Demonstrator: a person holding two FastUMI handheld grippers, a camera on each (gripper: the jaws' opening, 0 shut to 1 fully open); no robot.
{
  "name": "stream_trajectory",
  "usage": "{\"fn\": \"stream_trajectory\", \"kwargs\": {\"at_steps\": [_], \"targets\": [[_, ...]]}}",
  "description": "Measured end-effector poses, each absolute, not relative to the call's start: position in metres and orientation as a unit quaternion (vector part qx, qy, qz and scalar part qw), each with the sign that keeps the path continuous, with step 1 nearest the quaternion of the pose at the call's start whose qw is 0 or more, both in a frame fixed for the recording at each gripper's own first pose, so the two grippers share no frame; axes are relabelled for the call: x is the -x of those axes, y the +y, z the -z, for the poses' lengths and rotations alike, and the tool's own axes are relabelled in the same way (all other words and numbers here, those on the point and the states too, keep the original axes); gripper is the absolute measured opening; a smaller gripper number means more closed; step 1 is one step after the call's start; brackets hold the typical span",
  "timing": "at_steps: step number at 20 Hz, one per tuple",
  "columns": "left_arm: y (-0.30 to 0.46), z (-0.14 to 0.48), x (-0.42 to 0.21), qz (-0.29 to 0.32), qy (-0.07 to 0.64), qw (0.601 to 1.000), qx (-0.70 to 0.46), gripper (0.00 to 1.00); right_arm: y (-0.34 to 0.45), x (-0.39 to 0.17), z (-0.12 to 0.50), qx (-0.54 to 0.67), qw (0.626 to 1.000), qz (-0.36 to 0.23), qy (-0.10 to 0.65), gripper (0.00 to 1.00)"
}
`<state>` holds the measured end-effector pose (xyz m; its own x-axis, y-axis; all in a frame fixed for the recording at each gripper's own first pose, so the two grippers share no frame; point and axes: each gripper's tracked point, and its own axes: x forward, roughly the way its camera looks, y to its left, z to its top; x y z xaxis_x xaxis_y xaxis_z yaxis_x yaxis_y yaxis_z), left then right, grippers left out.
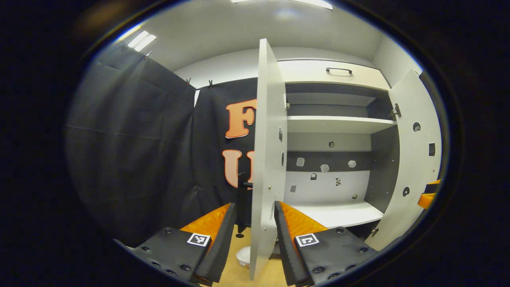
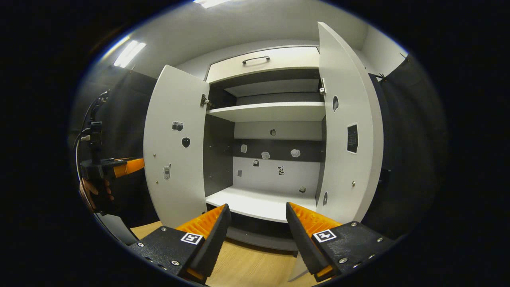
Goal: Open the right door of the double-door shoe cabinet with the right hand, and open the left door with the left hand.
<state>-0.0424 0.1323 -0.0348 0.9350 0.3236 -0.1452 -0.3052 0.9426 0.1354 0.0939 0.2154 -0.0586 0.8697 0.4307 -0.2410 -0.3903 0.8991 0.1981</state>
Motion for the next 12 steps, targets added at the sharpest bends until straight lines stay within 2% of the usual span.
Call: {"fn": "stream_trajectory", "kwargs": {"at_steps": [1, 2, 9, 11, 12], "targets": [[0.124, 0.033, 0.039, -0.15, 0.078, 0.984, -0.056, 0.72, 0.213, -0.095, 0.055, -0.07, 0.966, -0.208, 0.135, 0.86], [0.115, 0.031, 0.034, -0.141, 0.073, 0.986, -0.057, 0.71, 0.208, -0.096, 0.051, -0.069, 0.969, -0.201, 0.128, 0.86], [0.065, 0.025, 0.014, -0.078, 0.058, 0.994, -0.054, 0.77, 0.182, -0.099, 0.034, -0.064, 0.98, -0.163, 0.1, 0.86], [0.056, 0.025, 0.009, -0.066, 0.057, 0.995, -0.05, 0.89, 0.179, -0.099, 0.031, -0.056, 0.982, -0.155, 0.097, 0.86], [0.055, 0.025, 0.007, -0.062, 0.056, 0.995, -0.049, 0.9, 0.177, -0.1, 0.029, -0.053, 0.983, -0.151, 0.093, 0.87]]}}
